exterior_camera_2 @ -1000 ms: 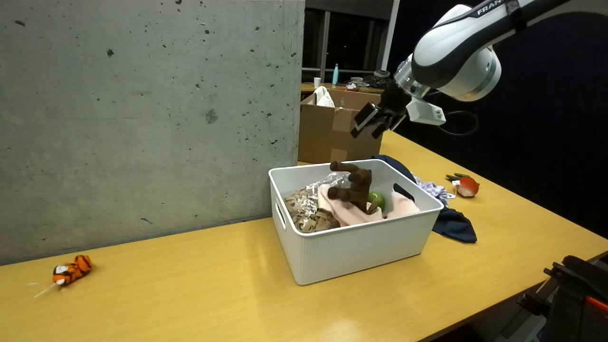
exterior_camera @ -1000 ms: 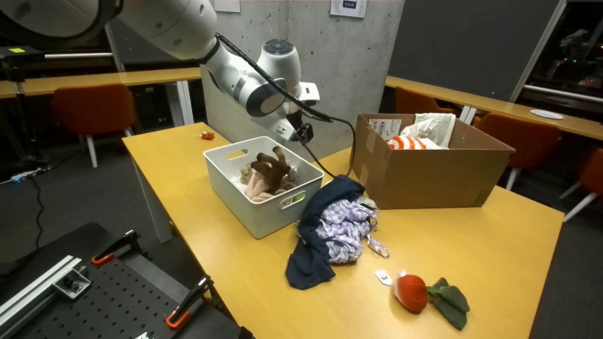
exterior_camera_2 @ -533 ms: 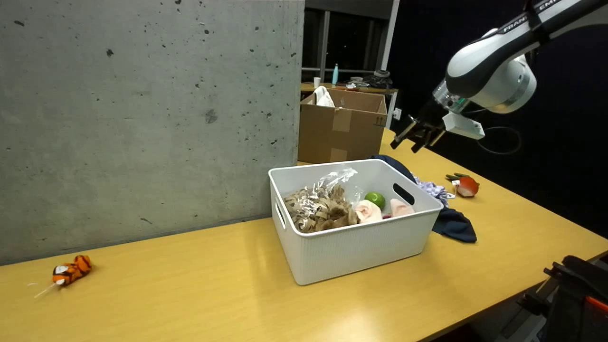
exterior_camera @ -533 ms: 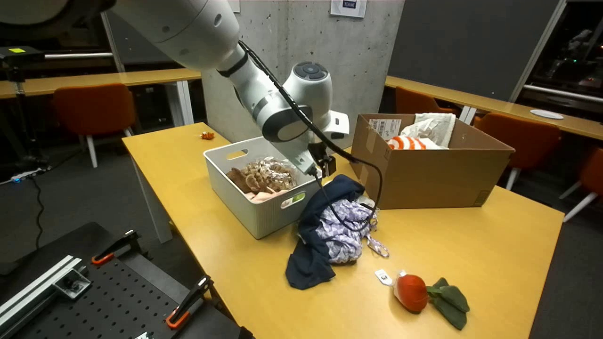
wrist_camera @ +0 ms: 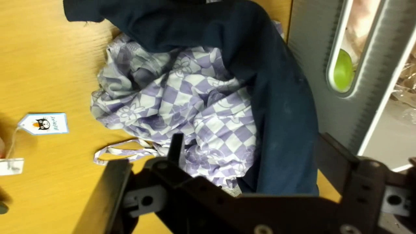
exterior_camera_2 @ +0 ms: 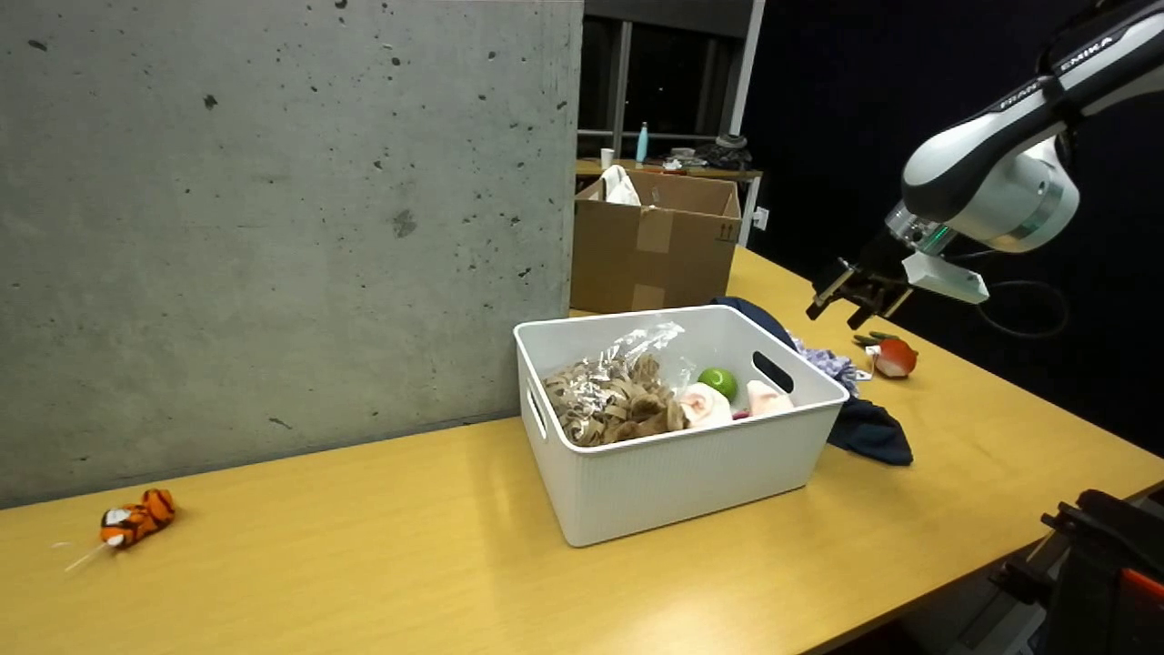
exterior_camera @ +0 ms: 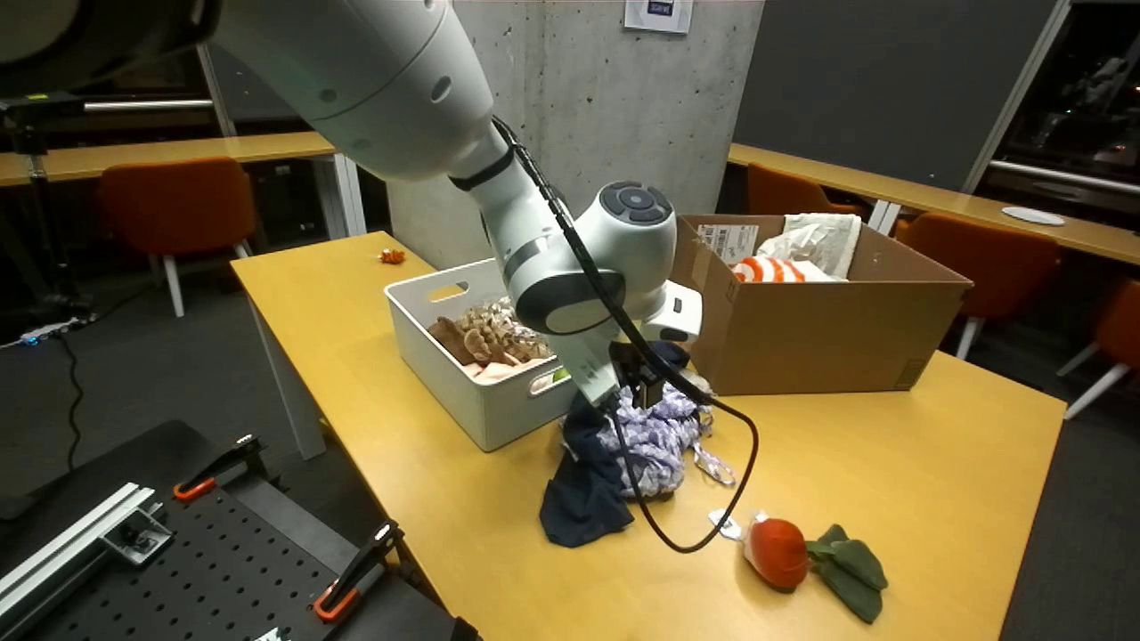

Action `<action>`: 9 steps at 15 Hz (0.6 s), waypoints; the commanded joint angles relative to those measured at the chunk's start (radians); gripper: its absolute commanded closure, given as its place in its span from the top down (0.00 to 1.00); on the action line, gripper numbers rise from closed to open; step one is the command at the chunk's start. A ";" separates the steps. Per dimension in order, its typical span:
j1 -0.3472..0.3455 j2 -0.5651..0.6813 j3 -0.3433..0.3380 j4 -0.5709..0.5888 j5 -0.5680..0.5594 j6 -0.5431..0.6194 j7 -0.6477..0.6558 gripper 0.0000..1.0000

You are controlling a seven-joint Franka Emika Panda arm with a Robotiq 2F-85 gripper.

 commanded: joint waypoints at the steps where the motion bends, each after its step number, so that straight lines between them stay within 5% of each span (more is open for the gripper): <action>1: 0.008 0.022 0.002 0.041 0.032 -0.007 0.002 1.00; 9: 0.035 0.120 -0.006 0.190 0.017 -0.034 0.041 1.00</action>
